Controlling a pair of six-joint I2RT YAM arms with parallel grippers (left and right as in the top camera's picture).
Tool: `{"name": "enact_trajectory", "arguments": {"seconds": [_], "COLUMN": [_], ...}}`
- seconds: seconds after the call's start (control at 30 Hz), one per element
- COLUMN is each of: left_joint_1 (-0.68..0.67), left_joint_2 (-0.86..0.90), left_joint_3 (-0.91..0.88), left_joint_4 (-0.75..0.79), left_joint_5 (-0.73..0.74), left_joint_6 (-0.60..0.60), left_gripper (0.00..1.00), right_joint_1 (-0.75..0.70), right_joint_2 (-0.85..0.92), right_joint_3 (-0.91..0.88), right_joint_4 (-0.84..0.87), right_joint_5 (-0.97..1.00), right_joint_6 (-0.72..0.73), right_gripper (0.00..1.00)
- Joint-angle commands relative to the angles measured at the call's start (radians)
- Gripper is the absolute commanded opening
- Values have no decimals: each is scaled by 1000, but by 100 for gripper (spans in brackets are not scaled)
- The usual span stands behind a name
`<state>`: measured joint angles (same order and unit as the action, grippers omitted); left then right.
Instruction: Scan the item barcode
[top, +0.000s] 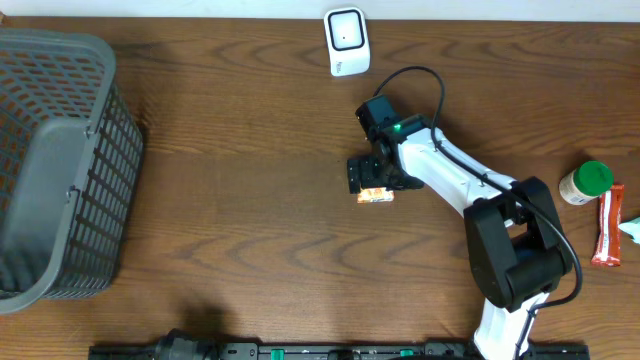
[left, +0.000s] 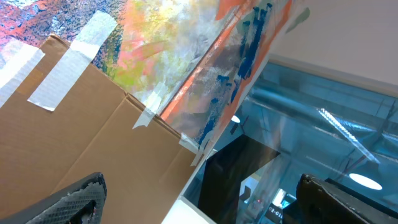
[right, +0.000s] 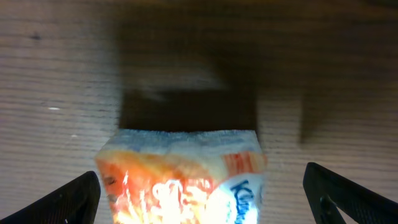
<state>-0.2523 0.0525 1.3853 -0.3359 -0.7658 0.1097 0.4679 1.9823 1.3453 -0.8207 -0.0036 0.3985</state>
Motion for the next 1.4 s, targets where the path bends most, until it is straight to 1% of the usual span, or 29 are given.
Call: {"name": "enact_trajectory", "arguments": {"seconds": [0.0,0.13,0.3,0.6,0.73,0.9,1.03,1.23,1.33,1.37], "left_joint_1": [0,0,0,0,0,0,0,0,0,0], "left_joint_2": [-7,-7,-7,-7,-7,-7,-7,-7,-7,-7], "left_joint_3": [0,0,0,0,0,0,0,0,0,0], "left_joint_4": [5,5,5,5,5,5,5,5,5,5], "left_joint_5": [-6,-6,-6,-6,-6,-6,-6,-6,-6,-6], "left_joint_6": [17,17,17,17,17,17,17,17,17,17], "left_gripper": [98,98,98,98,98,98,98,98,98,98], "right_joint_1": [5,5,5,-8,-8,-10,-10,-10,-10,-10], "right_joint_2": [10,11,11,16,33,47,47,47,47,47], "right_joint_3": [9,9,9,13,13,13,30,77,110,127], "right_joint_4": [8,5,-14,-12,-17,0,27,27,-5,-32], "right_joint_5": [12,8,-99,-102,-100,-87,-34,-20,-33,-35], "right_joint_6": [-35,-51,-98,-97,-96,-96,-80,-78,-70,-50], "right_gripper": [99,99,99,99,91,75,72,60,56,56]}}
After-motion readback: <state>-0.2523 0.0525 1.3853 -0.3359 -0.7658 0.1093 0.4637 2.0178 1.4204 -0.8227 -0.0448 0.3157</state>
